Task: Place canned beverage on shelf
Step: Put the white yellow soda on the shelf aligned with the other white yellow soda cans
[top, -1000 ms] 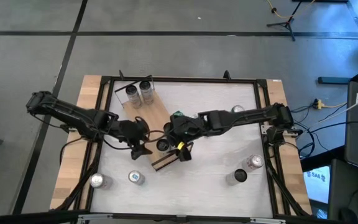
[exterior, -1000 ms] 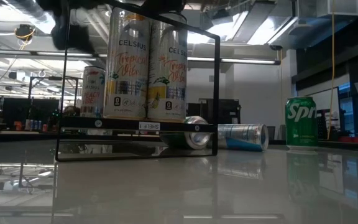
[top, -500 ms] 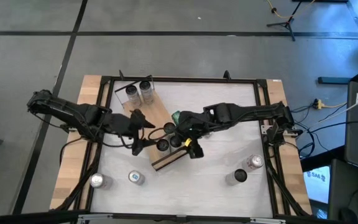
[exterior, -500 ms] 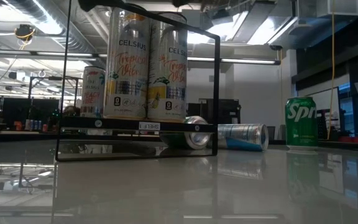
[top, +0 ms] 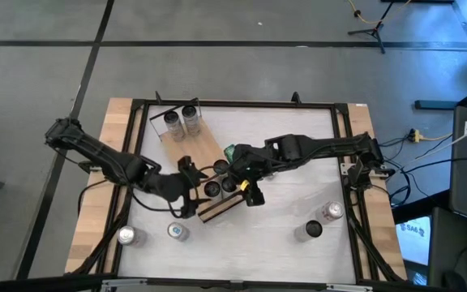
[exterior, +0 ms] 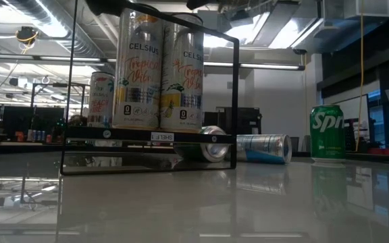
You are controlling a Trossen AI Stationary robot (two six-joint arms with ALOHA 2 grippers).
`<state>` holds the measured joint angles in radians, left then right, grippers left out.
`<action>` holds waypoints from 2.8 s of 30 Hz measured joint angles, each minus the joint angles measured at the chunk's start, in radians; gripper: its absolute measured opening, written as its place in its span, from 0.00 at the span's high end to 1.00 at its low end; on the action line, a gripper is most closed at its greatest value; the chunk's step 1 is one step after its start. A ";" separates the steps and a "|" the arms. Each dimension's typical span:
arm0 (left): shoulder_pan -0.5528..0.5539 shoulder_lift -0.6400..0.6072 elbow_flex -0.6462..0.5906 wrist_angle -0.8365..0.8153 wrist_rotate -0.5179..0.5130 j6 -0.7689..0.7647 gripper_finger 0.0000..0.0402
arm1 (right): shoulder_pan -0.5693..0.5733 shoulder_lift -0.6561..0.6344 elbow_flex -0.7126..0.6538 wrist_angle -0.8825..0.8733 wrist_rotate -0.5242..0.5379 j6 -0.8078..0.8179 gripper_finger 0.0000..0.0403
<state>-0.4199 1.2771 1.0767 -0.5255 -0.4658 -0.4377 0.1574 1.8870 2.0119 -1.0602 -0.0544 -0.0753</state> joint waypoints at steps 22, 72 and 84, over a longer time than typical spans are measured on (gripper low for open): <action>-0.009 0.081 -0.007 0.023 -0.031 -0.051 0.13 | -0.001 0.001 -0.013 0.012 0.000 0.000 0.18; -0.008 0.089 -0.008 0.013 0.010 -0.053 0.38 | 0.000 0.001 -0.013 0.011 -0.001 -0.001 0.18; -0.008 0.088 -0.007 0.015 0.057 0.047 0.38 | 0.000 0.002 -0.013 0.011 -0.001 -0.001 0.18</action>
<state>-0.4278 1.3647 1.0695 -0.5106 -0.4086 -0.3903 0.1570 1.8885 1.9991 -1.0496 -0.0551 -0.0761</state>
